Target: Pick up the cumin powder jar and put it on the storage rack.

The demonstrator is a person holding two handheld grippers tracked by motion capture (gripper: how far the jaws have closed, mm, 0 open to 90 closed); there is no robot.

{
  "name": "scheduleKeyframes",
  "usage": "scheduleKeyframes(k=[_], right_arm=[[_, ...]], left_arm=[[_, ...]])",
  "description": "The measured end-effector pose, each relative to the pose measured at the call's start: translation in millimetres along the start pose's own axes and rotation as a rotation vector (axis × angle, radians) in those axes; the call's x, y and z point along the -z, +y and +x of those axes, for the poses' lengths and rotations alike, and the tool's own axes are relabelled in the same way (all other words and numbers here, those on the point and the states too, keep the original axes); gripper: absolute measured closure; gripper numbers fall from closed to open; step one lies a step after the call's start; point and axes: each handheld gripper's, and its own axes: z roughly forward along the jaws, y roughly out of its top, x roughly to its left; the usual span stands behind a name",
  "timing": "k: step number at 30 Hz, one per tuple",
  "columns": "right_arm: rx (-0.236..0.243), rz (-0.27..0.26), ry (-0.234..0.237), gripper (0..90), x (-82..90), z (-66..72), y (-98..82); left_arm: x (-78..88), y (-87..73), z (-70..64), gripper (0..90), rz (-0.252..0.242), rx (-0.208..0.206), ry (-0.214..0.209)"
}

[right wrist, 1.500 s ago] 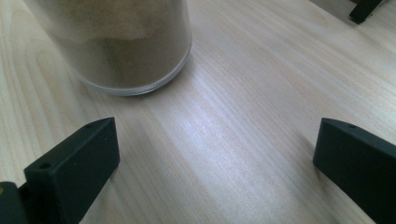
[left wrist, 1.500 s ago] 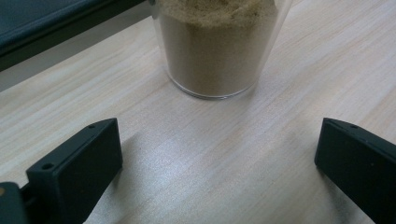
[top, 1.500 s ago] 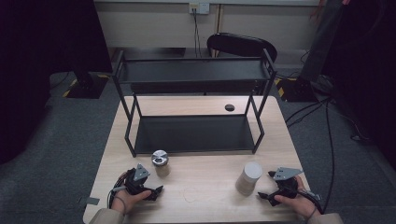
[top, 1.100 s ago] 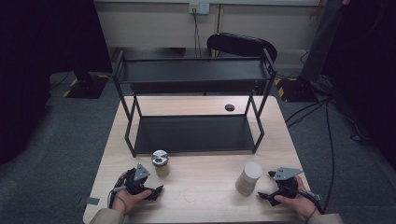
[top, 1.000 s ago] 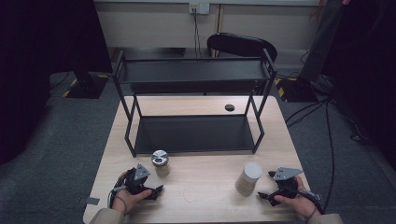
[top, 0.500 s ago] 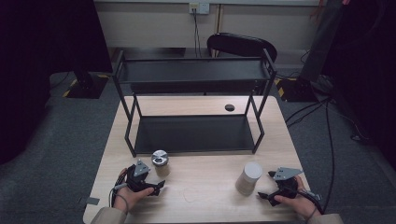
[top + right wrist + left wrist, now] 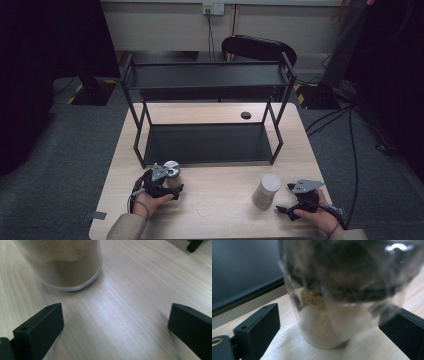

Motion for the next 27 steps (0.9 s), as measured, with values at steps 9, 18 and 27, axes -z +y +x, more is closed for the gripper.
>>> scheduleKeyframes(k=[9, 18, 27], right_arm=[[0.000, 0.000, 0.000, 0.0, 0.0, 0.0, 0.0], [0.000, 0.000, 0.000, 0.0, 0.0, 0.0, 0.0], [0.000, 0.000, 0.000, 0.0, 0.0, 0.1, 0.0]], left_arm=[[-7.1, 8.5, -3.9, 15.9, 0.031, 0.024, 0.020], [-7.1, 9.9, -6.8, 28.9, 0.036, 0.014, 0.034], [-6.3, 10.5, -11.8, 30.2, 0.035, -0.019, 0.052]])
